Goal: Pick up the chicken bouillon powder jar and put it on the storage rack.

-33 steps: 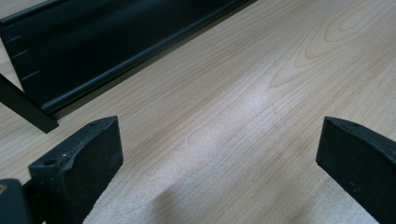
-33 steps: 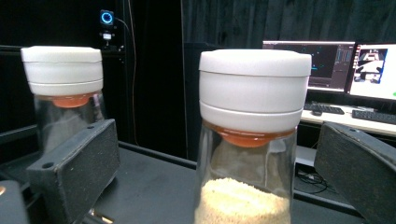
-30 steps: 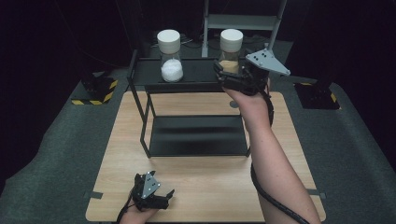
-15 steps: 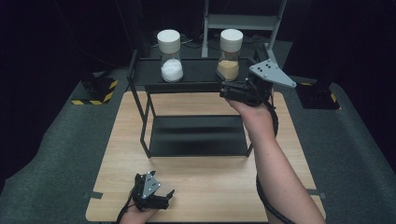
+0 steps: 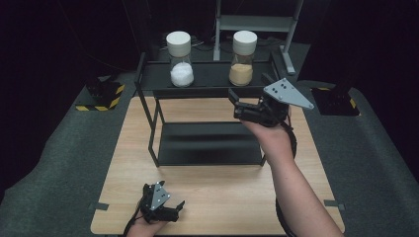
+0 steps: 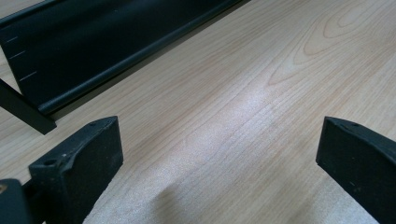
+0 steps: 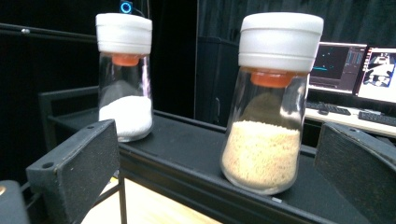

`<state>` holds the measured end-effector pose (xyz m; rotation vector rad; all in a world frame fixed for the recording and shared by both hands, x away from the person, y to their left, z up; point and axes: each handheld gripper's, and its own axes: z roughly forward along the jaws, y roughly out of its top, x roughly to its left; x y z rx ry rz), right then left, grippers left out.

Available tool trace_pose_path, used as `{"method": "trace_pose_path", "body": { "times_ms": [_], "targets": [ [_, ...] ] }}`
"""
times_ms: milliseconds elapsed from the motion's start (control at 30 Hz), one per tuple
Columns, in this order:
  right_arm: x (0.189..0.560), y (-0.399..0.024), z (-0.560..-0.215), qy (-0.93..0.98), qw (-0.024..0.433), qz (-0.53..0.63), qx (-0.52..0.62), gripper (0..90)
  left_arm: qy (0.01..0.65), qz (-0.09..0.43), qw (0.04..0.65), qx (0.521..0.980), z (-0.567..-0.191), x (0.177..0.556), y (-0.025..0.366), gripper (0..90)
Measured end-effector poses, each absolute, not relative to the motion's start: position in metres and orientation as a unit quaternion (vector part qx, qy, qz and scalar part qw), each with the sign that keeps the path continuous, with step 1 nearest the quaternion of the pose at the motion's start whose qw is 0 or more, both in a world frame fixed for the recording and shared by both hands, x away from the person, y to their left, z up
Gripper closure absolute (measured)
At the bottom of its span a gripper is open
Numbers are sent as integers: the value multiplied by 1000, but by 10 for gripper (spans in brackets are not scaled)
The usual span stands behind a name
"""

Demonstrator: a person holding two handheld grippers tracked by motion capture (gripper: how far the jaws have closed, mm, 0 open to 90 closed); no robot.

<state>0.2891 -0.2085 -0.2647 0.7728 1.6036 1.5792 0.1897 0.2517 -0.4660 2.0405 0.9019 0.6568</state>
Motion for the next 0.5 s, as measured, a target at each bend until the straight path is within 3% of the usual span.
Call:
{"method": "trace_pose_path", "body": {
  "times_ms": [500],
  "targets": [
    [271, -219, -307, 654, 361, 596, 295, 0, 350, 264, 387, 811, -465, 189, 248, 10]
  ]
}}
